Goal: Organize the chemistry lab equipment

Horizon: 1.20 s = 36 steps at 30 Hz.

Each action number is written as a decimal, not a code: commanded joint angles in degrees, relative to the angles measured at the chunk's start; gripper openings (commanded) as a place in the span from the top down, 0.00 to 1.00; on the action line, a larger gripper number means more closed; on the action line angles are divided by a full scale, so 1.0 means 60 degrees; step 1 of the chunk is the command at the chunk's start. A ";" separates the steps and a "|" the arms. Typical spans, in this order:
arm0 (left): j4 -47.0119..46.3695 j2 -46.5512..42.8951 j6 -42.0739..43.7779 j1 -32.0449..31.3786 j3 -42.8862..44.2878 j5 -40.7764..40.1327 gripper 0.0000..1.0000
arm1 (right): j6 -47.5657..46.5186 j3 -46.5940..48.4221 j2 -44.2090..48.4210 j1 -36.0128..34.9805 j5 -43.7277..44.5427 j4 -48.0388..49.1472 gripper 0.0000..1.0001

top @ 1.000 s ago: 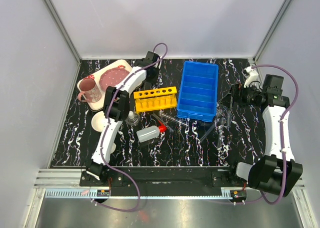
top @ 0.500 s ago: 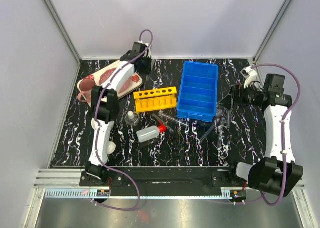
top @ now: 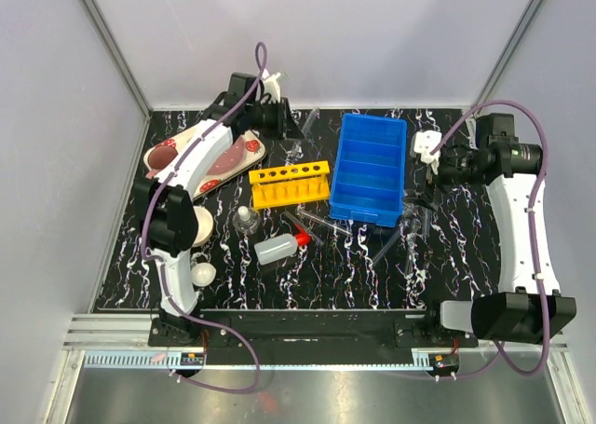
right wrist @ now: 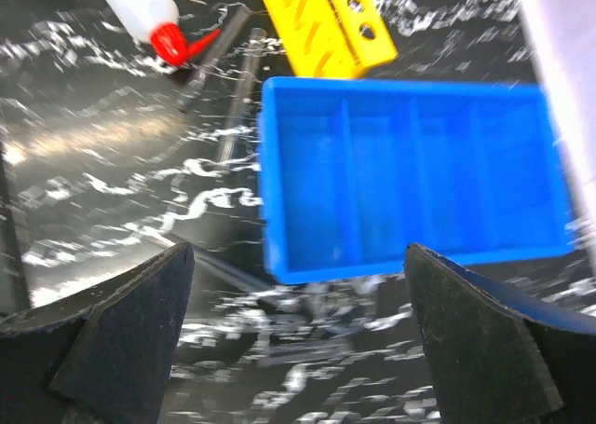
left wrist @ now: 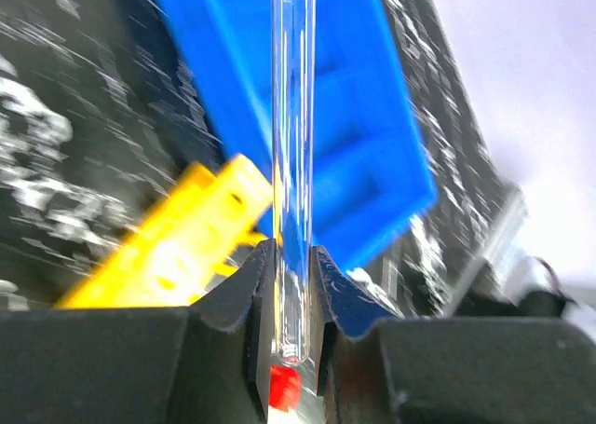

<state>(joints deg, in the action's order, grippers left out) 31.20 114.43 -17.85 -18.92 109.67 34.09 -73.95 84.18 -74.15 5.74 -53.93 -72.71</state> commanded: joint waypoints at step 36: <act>-0.4891 -0.2710 -0.4627 -0.4274 -0.5211 0.4793 0.89 | -0.4755 -0.1623 0.3012 -0.5146 0.2543 -0.0393 0.03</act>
<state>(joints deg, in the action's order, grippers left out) 6.92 100.49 -43.40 -43.97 78.59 62.63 -103.44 72.79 -58.74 -24.60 -35.75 -74.50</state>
